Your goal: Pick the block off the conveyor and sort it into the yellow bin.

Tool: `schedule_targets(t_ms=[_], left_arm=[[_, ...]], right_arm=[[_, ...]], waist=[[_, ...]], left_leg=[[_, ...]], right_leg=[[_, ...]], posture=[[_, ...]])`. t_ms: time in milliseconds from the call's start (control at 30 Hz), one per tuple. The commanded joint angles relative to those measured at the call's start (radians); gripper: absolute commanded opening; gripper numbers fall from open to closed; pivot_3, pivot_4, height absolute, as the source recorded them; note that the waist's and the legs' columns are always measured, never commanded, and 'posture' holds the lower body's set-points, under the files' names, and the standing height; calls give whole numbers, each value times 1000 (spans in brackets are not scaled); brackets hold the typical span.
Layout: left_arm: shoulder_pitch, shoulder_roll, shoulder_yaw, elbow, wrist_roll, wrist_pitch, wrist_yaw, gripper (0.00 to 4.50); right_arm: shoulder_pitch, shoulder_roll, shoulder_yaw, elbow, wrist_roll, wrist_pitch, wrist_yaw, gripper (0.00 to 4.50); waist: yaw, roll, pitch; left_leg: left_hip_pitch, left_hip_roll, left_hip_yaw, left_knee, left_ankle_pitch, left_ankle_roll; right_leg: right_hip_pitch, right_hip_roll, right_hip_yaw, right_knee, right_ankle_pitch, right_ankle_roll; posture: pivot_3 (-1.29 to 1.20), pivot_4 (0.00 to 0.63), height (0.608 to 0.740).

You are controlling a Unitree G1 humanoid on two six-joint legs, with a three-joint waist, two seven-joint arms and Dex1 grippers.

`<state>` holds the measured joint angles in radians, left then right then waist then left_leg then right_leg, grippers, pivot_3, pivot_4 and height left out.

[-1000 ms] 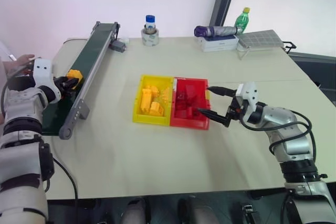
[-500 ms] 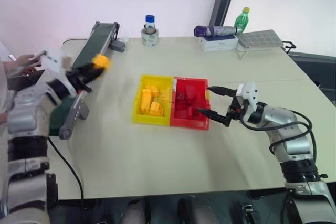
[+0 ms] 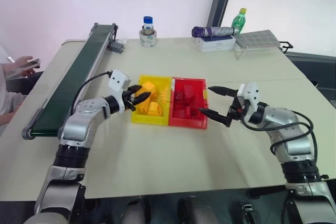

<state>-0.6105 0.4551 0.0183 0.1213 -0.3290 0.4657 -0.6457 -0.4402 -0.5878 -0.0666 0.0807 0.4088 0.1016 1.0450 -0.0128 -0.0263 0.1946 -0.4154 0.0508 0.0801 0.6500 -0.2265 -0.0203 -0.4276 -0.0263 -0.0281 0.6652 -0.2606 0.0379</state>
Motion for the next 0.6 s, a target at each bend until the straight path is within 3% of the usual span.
schedule_targets(t_ms=[33,233,367,600], left_arm=[[-25,1,62,-20,-18,-50,9,4438],[45,77,171,-88,-124,-34,-91,4438],[155,199,198,-133,-117,-35,-168,4438],[390,356,385,-199,-180,-40,-266,4438]], right_arm=[[0,-9,-29,-40,14,-11,-4,4500],[-11,-4,-24,-25,10,-17,-2,4500],[-15,-8,-25,-15,11,-21,7,4500],[-12,-23,-29,-4,13,-15,26,4500]], waist=[[1,0,0],[-4,0,0],[-5,0,0],[-2,0,0]], left_leg=[[0,0,0,0,0,0],[0,0,0,0,0,0],[2,0,1,-1,0,0],[2,0,1,-1,0,0]], right_leg=[[0,0,0,0,0,0],[0,0,0,0,0,0],[0,0,0,0,0,0],[0,-2,1,-1,0,-1]], posture=[[0,150,740],[0,150,740],[0,150,740],[0,150,740]])
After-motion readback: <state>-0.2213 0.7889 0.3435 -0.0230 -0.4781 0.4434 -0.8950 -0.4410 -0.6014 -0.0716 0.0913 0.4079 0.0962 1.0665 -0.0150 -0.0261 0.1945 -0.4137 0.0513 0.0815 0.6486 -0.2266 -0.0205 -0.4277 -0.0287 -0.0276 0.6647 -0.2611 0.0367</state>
